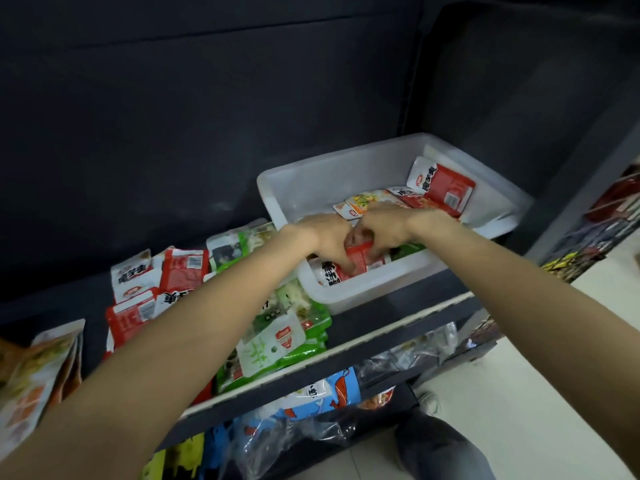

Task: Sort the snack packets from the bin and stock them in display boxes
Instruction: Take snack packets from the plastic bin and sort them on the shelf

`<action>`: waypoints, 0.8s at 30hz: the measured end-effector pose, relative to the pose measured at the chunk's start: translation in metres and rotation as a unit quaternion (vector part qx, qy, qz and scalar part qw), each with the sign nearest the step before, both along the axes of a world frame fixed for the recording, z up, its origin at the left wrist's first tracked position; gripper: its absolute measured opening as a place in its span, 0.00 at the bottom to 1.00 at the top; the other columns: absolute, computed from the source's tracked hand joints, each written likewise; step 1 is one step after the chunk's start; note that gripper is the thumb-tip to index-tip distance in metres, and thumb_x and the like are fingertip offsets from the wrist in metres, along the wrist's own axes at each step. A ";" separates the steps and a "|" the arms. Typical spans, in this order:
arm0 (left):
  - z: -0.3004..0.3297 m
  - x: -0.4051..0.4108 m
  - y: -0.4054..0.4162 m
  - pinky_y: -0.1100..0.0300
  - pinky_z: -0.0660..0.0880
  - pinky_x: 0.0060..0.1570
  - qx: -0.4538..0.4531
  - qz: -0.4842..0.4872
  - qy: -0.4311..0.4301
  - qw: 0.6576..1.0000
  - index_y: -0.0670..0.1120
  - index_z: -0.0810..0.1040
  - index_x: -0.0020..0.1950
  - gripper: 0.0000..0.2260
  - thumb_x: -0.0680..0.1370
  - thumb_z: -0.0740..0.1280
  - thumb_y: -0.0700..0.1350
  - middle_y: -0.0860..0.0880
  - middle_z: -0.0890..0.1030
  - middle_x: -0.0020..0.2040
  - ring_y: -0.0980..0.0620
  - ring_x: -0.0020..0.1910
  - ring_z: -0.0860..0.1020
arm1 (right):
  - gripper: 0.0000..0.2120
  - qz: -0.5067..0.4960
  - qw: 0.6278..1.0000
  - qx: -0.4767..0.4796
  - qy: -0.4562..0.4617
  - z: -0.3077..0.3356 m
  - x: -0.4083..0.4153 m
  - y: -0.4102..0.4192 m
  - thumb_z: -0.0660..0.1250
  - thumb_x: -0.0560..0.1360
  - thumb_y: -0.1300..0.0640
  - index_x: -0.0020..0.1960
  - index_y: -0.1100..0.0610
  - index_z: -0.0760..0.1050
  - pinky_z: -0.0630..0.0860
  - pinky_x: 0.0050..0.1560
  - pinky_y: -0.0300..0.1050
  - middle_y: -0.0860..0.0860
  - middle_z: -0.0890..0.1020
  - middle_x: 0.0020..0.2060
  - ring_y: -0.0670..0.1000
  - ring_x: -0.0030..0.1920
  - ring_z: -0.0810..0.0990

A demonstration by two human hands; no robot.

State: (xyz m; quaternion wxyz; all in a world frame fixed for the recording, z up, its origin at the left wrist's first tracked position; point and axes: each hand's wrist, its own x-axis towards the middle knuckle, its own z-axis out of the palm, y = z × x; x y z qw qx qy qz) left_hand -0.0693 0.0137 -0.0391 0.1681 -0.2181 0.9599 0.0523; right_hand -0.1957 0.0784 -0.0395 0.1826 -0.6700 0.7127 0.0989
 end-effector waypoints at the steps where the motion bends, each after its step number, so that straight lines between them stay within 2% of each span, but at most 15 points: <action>1: -0.001 0.001 -0.001 0.59 0.66 0.31 0.000 -0.002 0.006 1.000 0.45 0.78 0.50 0.19 0.69 0.71 0.59 0.50 0.77 0.38 0.49 0.36 0.74 | 0.10 -0.012 0.999 -0.019 -0.031 0.004 -0.002 0.003 0.76 0.68 0.53 0.46 0.50 0.77 0.68 0.36 0.37 0.42 0.75 0.32 0.47 0.37 0.74; 3: 0.002 0.007 -0.002 0.58 0.66 0.32 -0.008 -0.003 0.070 0.998 0.46 0.77 0.49 0.14 0.72 0.70 0.54 0.50 0.76 0.36 0.48 0.38 0.75 | 0.08 -0.044 0.990 -0.086 -0.105 0.014 -0.008 0.013 0.75 0.69 0.55 0.47 0.52 0.78 0.67 0.31 0.33 0.43 0.76 0.28 0.44 0.31 0.74; 5: 0.010 0.019 -0.004 0.58 0.68 0.36 0.023 0.032 0.206 0.978 0.48 0.77 0.50 0.07 0.75 0.69 0.49 0.50 0.78 0.40 0.47 0.42 0.78 | 0.11 -0.081 0.956 -0.214 -0.181 0.023 -0.014 0.023 0.74 0.70 0.57 0.51 0.52 0.78 0.72 0.42 0.36 0.44 0.79 0.37 0.47 0.39 0.77; 6: 0.015 0.028 -0.003 0.58 0.71 0.40 0.065 0.068 0.292 0.952 0.50 0.76 0.53 0.08 0.75 0.69 0.48 0.51 0.80 0.43 0.49 0.45 0.79 | 0.13 -0.110 0.922 -0.286 -0.236 0.027 -0.013 0.027 0.74 0.70 0.57 0.53 0.52 0.76 0.74 0.48 0.39 0.47 0.80 0.43 0.48 0.44 0.78; 8: 0.024 0.048 0.002 0.59 0.75 0.47 0.181 0.153 0.454 0.859 0.49 0.74 0.60 0.13 0.76 0.69 0.46 0.54 0.80 0.50 0.55 0.49 0.80 | 0.17 -0.179 0.835 -0.392 -0.341 0.036 -0.003 0.035 0.73 0.71 0.58 0.57 0.52 0.73 0.75 0.52 0.40 0.48 0.79 0.49 0.47 0.50 0.78; 9: 0.028 0.060 0.005 0.61 0.75 0.49 0.222 0.191 0.512 0.807 0.49 0.73 0.61 0.14 0.76 0.69 0.45 0.54 0.80 0.51 0.56 0.50 0.79 | 0.17 -0.204 0.804 -0.414 -0.375 0.041 0.008 0.038 0.72 0.72 0.57 0.58 0.51 0.71 0.75 0.53 0.40 0.48 0.79 0.50 0.46 0.51 0.79; 11: 0.032 0.089 0.013 0.61 0.76 0.51 0.279 0.255 0.585 0.717 0.48 0.73 0.60 0.13 0.77 0.68 0.43 0.52 0.81 0.53 0.55 0.51 0.80 | 0.17 -0.220 0.783 -0.398 -0.424 0.048 0.040 0.042 0.71 0.73 0.57 0.59 0.48 0.69 0.77 0.51 0.42 0.48 0.81 0.49 0.48 0.50 0.80; 13: 0.034 0.123 0.022 0.61 0.77 0.50 0.335 0.297 0.625 0.639 0.47 0.73 0.59 0.11 0.78 0.65 0.39 0.51 0.81 0.52 0.55 0.49 0.81 | 0.17 -0.198 0.787 -0.345 -0.471 0.052 0.083 0.042 0.69 0.74 0.58 0.59 0.49 0.68 0.79 0.48 0.46 0.51 0.82 0.47 0.50 0.48 0.82; 14: 0.034 0.141 0.027 0.64 0.76 0.49 0.352 0.308 0.636 0.614 0.46 0.74 0.60 0.11 0.78 0.63 0.37 0.51 0.81 0.51 0.57 0.48 0.81 | 0.18 -0.181 0.799 -0.322 -0.475 0.051 0.107 0.041 0.69 0.75 0.58 0.60 0.48 0.67 0.80 0.46 0.46 0.51 0.82 0.47 0.50 0.47 0.82; 16: 0.029 0.176 0.036 0.70 0.74 0.47 0.344 0.327 0.637 0.608 0.44 0.74 0.61 0.12 0.79 0.61 0.35 0.52 0.80 0.51 0.61 0.47 0.79 | 0.20 -0.142 0.825 -0.295 -0.462 0.046 0.153 0.038 0.69 0.75 0.58 0.64 0.49 0.66 0.81 0.42 0.45 0.51 0.82 0.47 0.49 0.45 0.83; 18: 0.018 0.211 0.041 0.71 0.72 0.51 0.313 0.353 0.619 0.628 0.43 0.74 0.63 0.14 0.79 0.60 0.35 0.50 0.80 0.56 0.59 0.52 0.78 | 0.24 -0.121 0.840 -0.284 -0.446 0.034 0.195 0.030 0.70 0.74 0.59 0.66 0.52 0.66 0.82 0.40 0.48 0.51 0.81 0.45 0.51 0.41 0.83; 19: 0.011 0.228 0.040 0.67 0.72 0.56 0.288 0.371 0.602 0.646 0.43 0.74 0.64 0.14 0.79 0.60 0.36 0.49 0.79 0.58 0.57 0.55 0.77 | 0.24 -0.120 0.845 -0.280 -0.441 0.026 0.213 0.024 0.71 0.73 0.60 0.66 0.53 0.66 0.81 0.41 0.51 0.51 0.80 0.44 0.52 0.41 0.83; 21: -0.007 0.260 0.037 0.58 0.72 0.60 0.187 0.399 0.532 0.723 0.46 0.74 0.65 0.14 0.79 0.62 0.40 0.48 0.79 0.60 0.52 0.58 0.77 | 0.25 -0.123 0.848 -0.268 -0.441 0.010 0.244 0.012 0.71 0.72 0.63 0.65 0.54 0.68 0.80 0.45 0.57 0.49 0.80 0.40 0.55 0.42 0.82; 22: -0.014 0.274 0.035 0.56 0.72 0.58 0.141 0.404 0.493 0.757 0.47 0.74 0.65 0.15 0.79 0.63 0.42 0.48 0.79 0.60 0.51 0.57 0.77 | 0.24 -0.124 0.853 -0.263 -0.433 0.002 0.258 0.006 0.71 0.72 0.63 0.65 0.53 0.69 0.79 0.47 0.57 0.48 0.79 0.39 0.55 0.43 0.82; 24: -0.029 0.296 0.030 0.57 0.72 0.55 0.113 0.416 0.449 0.783 0.48 0.74 0.64 0.15 0.78 0.64 0.41 0.47 0.79 0.59 0.50 0.56 0.77 | 0.23 -0.133 0.868 -0.259 -0.403 -0.011 0.279 -0.006 0.70 0.73 0.62 0.65 0.52 0.71 0.77 0.50 0.47 0.48 0.80 0.40 0.52 0.45 0.81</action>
